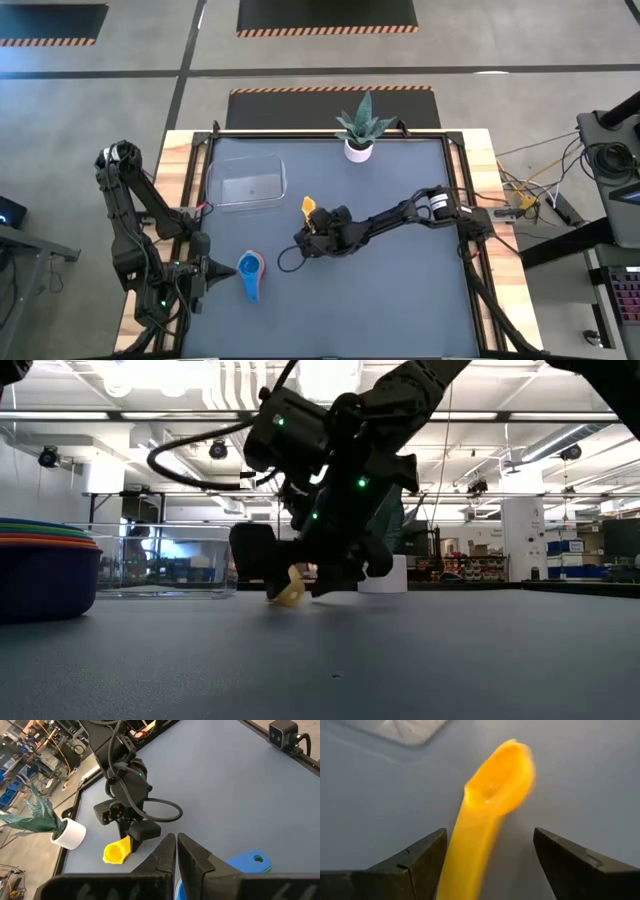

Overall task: Nest measuring cups in basket
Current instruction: Stack the yellow measuring cup on top of the blue measuring cup

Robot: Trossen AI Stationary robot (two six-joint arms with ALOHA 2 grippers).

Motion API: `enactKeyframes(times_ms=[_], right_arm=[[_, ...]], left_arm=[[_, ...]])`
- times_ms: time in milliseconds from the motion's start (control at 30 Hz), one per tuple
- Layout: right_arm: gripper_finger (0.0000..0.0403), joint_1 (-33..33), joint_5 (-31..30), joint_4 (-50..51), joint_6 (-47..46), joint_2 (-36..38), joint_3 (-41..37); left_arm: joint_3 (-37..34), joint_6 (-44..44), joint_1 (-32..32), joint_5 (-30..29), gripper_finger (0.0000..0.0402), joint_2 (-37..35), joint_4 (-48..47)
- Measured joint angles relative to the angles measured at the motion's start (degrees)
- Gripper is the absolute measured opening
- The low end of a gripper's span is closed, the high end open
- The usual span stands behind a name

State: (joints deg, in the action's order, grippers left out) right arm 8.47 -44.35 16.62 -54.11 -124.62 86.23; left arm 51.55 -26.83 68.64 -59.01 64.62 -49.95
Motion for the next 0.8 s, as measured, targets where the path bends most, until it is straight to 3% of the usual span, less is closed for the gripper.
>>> enactKeyframes(times_ms=[167,533,800], right_arm=[[0.0265,0.00,1.79,1.09,0.03,-0.02,-0.15],[0.0152,0.22,3.40,1.44,1.99,0.11,0.43],[0.0157,0.81,4.85,1.70,2.91,1.24,0.73]], left_arm=[[0.00,0.00,0.00,0.01,0.0000,0.00,0.00],[0.00,0.00,0.00,0.01,0.0000,0.00,0.00],[0.00,0.00,0.00,0.01,0.0000,0.00,0.00]])
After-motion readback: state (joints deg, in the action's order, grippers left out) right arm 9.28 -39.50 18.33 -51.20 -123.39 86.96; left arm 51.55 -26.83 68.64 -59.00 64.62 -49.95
